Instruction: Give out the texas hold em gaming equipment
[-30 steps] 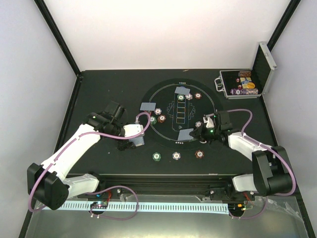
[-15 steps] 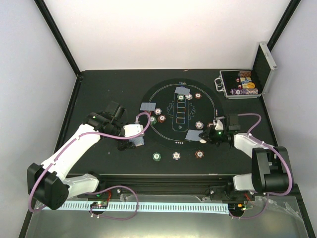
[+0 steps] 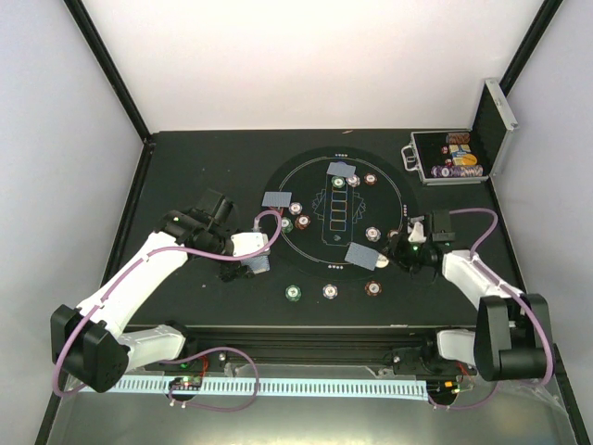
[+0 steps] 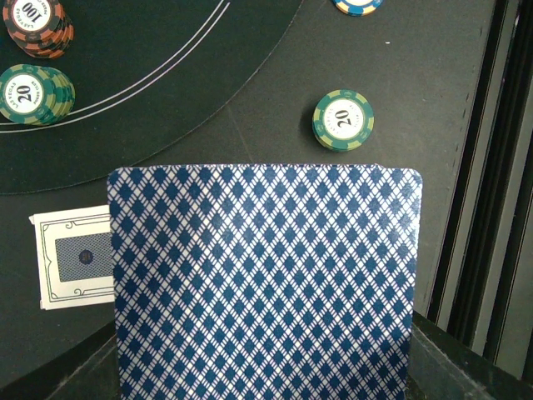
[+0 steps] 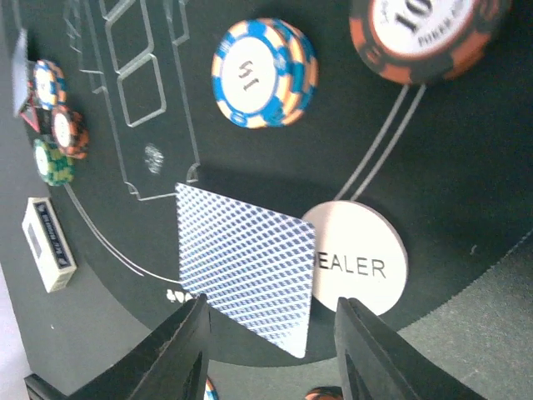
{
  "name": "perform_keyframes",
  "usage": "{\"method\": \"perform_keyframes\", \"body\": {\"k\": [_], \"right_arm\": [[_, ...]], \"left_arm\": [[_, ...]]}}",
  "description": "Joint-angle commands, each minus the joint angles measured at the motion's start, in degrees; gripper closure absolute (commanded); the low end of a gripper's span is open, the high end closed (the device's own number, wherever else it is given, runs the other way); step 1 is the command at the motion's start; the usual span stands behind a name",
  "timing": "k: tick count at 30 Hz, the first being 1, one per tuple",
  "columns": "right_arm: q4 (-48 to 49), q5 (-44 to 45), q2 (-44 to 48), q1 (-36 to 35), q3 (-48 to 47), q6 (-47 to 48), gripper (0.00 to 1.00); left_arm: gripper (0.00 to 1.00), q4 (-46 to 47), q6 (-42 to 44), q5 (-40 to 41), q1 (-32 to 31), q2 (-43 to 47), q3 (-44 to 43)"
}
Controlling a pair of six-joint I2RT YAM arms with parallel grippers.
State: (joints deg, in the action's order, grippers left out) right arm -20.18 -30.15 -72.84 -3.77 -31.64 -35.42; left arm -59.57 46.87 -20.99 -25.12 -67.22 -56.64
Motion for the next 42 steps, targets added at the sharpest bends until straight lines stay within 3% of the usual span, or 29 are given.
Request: {"method": "perform_keyframes", "body": {"k": [1,5,9,16,24,28,42], "right_arm": [[-2.69,1.9,4.13,-1.33,-2.1,-0.88,0.54],[1.48,-1.95,6.83,-9.04,-2.51,-6.64,0.4],[12.68,-4.36,6.59,-20.49,-2.77,-16.24,0.26],[26.79,-6.04,-1.94,-36.5,-9.37,-24.77,0.16],[31.77,-7.17,-12.65,-46.14,-17.77,-25.93,0.16],[34.5,-8.43,-16.9,-47.3,-19.85,-27.08,0.16],[42.59,-13.62,-27.31,-48.17,-23.38,-30.39,0.33]], "left_arm": [[0.98,-0.28,0.85,-0.84,0.16,0.37,-1.34],[0.98,-0.18,0.9,-1.14,0.16,0.34,-1.36],[0.98,-0.15,0.77,-1.65,0.16,0.11,-1.4],[0.98,-0.18,0.85,-1.51,0.16,0.2,-1.35],[0.98,-0.46,0.75,-1.55,0.17,0.4,-1.52],[0.98,-0.63,0.76,-1.4,0.16,0.75,-1.54],[0.99,-0.9,0.82,-1.24,0.16,0.75,-1.72]]}}
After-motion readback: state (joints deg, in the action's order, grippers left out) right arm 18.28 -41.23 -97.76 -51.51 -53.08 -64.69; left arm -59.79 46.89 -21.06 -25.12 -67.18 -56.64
